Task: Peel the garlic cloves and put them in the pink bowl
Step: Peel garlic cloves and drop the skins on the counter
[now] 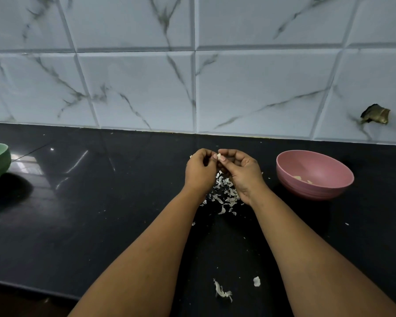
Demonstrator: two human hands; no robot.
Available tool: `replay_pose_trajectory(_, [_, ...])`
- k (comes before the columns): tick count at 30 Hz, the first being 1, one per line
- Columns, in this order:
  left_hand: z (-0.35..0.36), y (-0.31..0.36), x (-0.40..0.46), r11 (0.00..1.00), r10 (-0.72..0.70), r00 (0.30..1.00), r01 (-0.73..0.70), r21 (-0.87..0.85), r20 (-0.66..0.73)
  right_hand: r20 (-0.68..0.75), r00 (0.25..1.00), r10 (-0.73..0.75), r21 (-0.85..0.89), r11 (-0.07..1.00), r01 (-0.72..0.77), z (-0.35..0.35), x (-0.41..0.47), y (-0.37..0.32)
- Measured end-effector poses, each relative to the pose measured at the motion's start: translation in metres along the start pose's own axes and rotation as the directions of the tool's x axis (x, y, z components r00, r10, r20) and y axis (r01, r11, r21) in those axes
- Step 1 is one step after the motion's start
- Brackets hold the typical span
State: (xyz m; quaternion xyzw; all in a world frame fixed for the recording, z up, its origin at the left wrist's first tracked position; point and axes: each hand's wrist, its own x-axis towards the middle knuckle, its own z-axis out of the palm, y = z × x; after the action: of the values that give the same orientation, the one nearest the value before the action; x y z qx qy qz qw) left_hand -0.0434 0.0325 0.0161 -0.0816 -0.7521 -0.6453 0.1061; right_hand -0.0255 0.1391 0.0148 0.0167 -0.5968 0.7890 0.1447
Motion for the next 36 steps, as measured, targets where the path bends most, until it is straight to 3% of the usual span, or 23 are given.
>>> replay_pose_trajectory(5, [-0.002,0.002,-0.001,0.998,0.024,1.0,-0.025,0.061,0.018,0.028,1.0,-0.005,-0.021,1.0,0.005,0.001,-0.002,0.0])
replay_pose_trajectory(9, [0.001,0.004,-0.001,0.995,0.017,0.999,-0.021,0.097,0.036,0.074,0.995,0.065,0.124,0.99,-0.074,0.002,-0.004,-0.004])
replay_pose_trajectory(13, [0.002,0.004,-0.002,0.996,-0.081,0.997,0.082,-0.034,0.015,0.152,0.981,0.12,0.226,0.962,-0.152,0.005,-0.005,-0.005])
replay_pose_trajectory(16, [-0.003,0.005,0.0,0.986,-0.129,0.99,0.122,-0.111,-0.06,0.113,0.987,0.118,0.214,0.967,-0.14,0.006,-0.003,-0.004])
replay_pose_trajectory(19, [-0.007,0.003,0.003,0.998,-0.062,0.994,0.061,-0.013,-0.086,0.07,0.991,0.117,0.203,0.971,-0.129,0.003,-0.001,-0.004])
replay_pose_trajectory(21, [-0.007,0.002,0.002,0.999,0.003,0.996,0.0,0.039,-0.089,0.051,0.994,0.096,0.174,0.979,-0.104,0.001,-0.001,-0.005])
replay_pose_trajectory(26, [-0.006,0.001,-0.001,0.995,0.07,0.997,-0.071,-0.075,-0.013,0.037,0.997,0.065,0.14,0.988,-0.07,0.001,-0.003,-0.006])
replay_pose_trajectory(31, [-0.006,0.002,-0.001,0.989,0.032,0.998,-0.039,-0.143,-0.046,0.03,0.998,0.055,0.101,0.993,-0.058,-0.001,-0.004,-0.005])
replay_pose_trajectory(36, [-0.003,0.0,-0.001,0.995,-0.008,0.998,0.003,-0.102,-0.054,0.06,0.997,0.048,0.089,0.995,-0.053,0.002,-0.008,-0.006])
